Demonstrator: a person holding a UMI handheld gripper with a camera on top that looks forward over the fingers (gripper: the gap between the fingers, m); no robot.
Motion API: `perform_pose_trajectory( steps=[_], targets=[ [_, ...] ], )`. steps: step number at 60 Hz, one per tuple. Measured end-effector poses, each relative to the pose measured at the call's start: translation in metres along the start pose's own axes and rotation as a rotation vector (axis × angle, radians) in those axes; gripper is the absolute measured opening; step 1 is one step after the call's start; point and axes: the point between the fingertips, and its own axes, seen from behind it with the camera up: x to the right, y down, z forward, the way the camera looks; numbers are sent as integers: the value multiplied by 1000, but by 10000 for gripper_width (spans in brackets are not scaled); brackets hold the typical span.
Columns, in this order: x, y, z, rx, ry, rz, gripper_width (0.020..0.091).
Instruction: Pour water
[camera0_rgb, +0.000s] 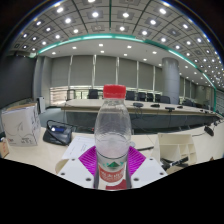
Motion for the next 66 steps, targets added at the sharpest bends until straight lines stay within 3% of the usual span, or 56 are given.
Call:
perform_pose_trajectory(
  steps=[14, 22, 31, 35, 38, 42, 53, 66],
  targets=[
    [29, 77, 12, -89, 70, 43, 369],
    [30, 73, 12, -36, 80, 50, 408],
    [31, 78, 10, -85, 86, 42, 602],
    [22, 92, 12, -153, 78, 62, 876],
    [23, 90, 3, -167, 78, 71, 829],
    [23, 84, -11, -180, 102, 66, 869],
    [3, 67, -73, -241, 161, 60, 858],
    [-60, 46, -196, -341, 208, 81, 861]
  ],
)
